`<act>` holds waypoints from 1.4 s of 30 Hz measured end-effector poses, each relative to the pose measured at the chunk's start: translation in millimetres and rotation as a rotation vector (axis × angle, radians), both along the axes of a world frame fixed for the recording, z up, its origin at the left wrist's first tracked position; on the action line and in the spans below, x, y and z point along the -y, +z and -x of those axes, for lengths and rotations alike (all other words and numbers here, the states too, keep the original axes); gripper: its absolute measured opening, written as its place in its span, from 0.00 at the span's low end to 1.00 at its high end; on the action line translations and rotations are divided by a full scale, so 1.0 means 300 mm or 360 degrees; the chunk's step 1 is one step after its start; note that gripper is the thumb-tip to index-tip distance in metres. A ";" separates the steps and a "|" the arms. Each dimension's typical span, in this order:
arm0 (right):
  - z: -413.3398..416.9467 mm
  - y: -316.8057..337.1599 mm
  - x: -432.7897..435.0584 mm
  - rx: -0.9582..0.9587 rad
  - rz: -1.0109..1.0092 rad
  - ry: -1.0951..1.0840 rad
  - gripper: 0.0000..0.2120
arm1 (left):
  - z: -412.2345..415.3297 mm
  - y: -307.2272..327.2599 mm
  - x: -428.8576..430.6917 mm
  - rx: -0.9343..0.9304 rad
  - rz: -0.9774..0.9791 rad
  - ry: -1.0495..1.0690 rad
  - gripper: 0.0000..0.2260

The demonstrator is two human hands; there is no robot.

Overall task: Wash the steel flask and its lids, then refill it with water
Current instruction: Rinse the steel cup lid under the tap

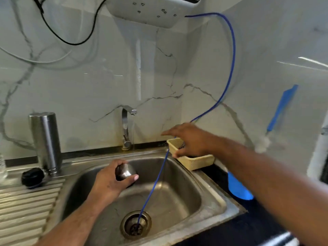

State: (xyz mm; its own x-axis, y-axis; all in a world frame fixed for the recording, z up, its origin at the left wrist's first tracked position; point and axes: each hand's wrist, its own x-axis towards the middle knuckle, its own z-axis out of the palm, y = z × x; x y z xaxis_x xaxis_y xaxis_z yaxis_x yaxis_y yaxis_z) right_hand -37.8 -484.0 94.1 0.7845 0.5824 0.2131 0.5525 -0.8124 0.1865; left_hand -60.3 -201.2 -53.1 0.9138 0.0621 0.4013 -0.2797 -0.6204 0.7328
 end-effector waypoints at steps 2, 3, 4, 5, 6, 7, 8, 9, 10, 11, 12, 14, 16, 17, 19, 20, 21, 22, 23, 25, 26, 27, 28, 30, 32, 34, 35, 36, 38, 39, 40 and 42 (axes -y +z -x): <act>-0.037 -0.119 -0.142 -0.0323 -0.0241 0.0137 0.46 | -0.006 -0.005 -0.002 -0.0038 0.0021 0.0014 0.26; -0.051 -0.178 -0.217 -0.0450 -0.0273 0.0183 0.49 | -0.009 -0.008 -0.006 -0.0048 0.0026 0.0015 0.26; -0.062 -0.235 -0.284 -0.0544 -0.0299 0.0225 0.52 | -0.017 -0.018 -0.010 -0.0070 0.0037 0.0022 0.27; -0.078 -0.285 -0.348 -0.0617 -0.0364 0.0277 0.53 | -0.026 -0.024 -0.019 -0.0084 0.0065 0.0045 0.28; -0.097 -0.328 -0.402 -0.0679 -0.0471 0.0313 0.53 | -0.037 -0.031 -0.030 -0.0087 0.0079 0.0083 0.29; -0.115 -0.360 -0.444 -0.0725 -0.0602 0.0329 0.51 | -0.046 -0.038 -0.042 -0.0096 0.0093 0.0135 0.31; -0.139 -0.384 -0.482 -0.0766 -0.0745 0.0332 0.50 | -0.062 -0.045 -0.059 -0.0112 0.0135 0.0188 0.33; -0.165 -0.407 -0.508 -0.0812 -0.0879 0.0318 0.46 | -0.070 -0.047 -0.073 -0.0138 0.0226 0.0214 0.36; -0.193 -0.430 -0.530 -0.0871 -0.1001 0.0293 0.42 | -0.078 -0.047 -0.087 -0.0163 0.0329 0.0233 0.39; -0.217 -0.456 -0.545 -0.0928 -0.1119 0.0240 0.38 | -0.086 -0.050 -0.098 -0.0180 0.0415 0.0233 0.40; -0.240 -0.484 -0.551 -0.0989 -0.1240 0.0155 0.35 | -0.089 -0.054 -0.097 -0.0188 0.0454 0.0230 0.37; -0.281 -0.530 -0.547 -0.1138 -0.1496 -0.0030 0.33 | -0.101 -0.068 -0.089 -0.0200 0.0422 0.0223 0.28; -0.316 -0.562 -0.516 -0.1248 -0.1730 -0.0173 0.34 | -0.127 -0.097 -0.078 -0.0243 0.0263 0.0212 0.29; -0.329 -0.573 -0.496 -0.1267 -0.1834 -0.0216 0.33 | -0.136 -0.100 -0.069 -0.0284 0.0169 0.0209 0.31; -0.349 -0.584 -0.471 -0.1276 -0.1977 -0.0257 0.32 | -0.157 -0.085 -0.046 -0.0368 -0.0002 0.0194 0.36; -0.355 -0.585 -0.468 -0.1278 -0.2012 -0.0257 0.31 | -0.173 -0.076 -0.033 -0.0374 -0.0076 0.0175 0.38; -0.362 -0.588 -0.471 -0.1269 -0.2037 -0.0241 0.30 | -0.196 -0.065 -0.024 -0.0356 -0.0165 0.0145 0.41; -0.368 -0.594 -0.479 -0.1265 -0.2063 -0.0210 0.29 | -0.220 -0.054 -0.014 -0.0334 -0.0266 0.0111 0.42; -0.373 -0.596 -0.486 -0.1263 -0.2094 -0.0175 0.29 | -0.243 -0.041 -0.002 -0.0306 -0.0346 0.0074 0.42; -0.380 -0.602 -0.498 -0.1260 -0.2179 -0.0165 0.28 | -0.289 -0.039 0.020 -0.0293 -0.0380 0.0021 0.42; -0.383 -0.601 -0.498 -0.1271 -0.2238 -0.0199 0.28 | -0.305 -0.046 0.037 -0.0281 -0.0346 0.0020 0.42; -0.382 -0.597 -0.494 -0.1284 -0.2300 -0.0252 0.28 | -0.319 -0.064 0.050 -0.0235 -0.0300 0.0043 0.41; -0.383 -0.597 -0.492 -0.1280 -0.2347 -0.0302 0.27 | -0.328 -0.086 0.058 -0.0209 -0.0254 0.0076 0.41; -0.384 -0.601 -0.488 -0.1213 -0.2357 -0.0337 0.26 | -0.345 -0.129 0.056 -0.0202 -0.0153 0.0103 0.38; -0.383 -0.602 -0.486 -0.1138 -0.2326 -0.0289 0.27 | -0.358 -0.143 0.041 -0.0255 -0.0057 0.0100 0.28; -0.376 -0.599 -0.492 -0.1116 -0.2291 -0.0224 0.29 | -0.354 -0.139 0.020 -0.0302 0.0061 0.0129 0.18; -0.375 -0.599 -0.489 -0.1096 -0.2271 -0.0207 0.31 | -0.352 -0.132 0.018 -0.0334 0.0125 0.0127 0.14; -0.374 -0.598 -0.487 -0.1062 -0.2235 -0.0204 0.33 | -0.352 -0.131 0.016 -0.0389 0.0172 0.0116 0.12; -0.375 -0.597 -0.485 -0.0952 -0.2145 -0.0204 0.35 | -0.345 -0.133 0.011 -0.0483 0.0240 0.0068 0.11; -0.376 -0.597 -0.483 -0.0903 -0.2109 -0.0194 0.35 | -0.345 -0.133 0.009 -0.0503 0.0260 0.0053 0.12; -0.376 -0.598 -0.481 -0.0866 -0.2082 -0.0186 0.35 | -0.346 -0.131 0.009 -0.0496 0.0269 0.0057 0.13; -0.374 -0.590 -0.480 -0.0829 -0.2083 -0.0185 0.32 | -0.348 -0.125 0.015 -0.0423 0.0294 0.0061 0.18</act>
State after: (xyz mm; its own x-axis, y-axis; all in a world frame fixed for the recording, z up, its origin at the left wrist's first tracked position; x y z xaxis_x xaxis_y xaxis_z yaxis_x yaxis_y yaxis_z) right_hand 74.3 -340.0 -83.0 0.9689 0.1196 0.2165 0.2422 -0.2819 -0.9284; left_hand 44.2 -205.7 -90.6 0.9807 0.1483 0.1275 -0.0421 -0.4763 0.8783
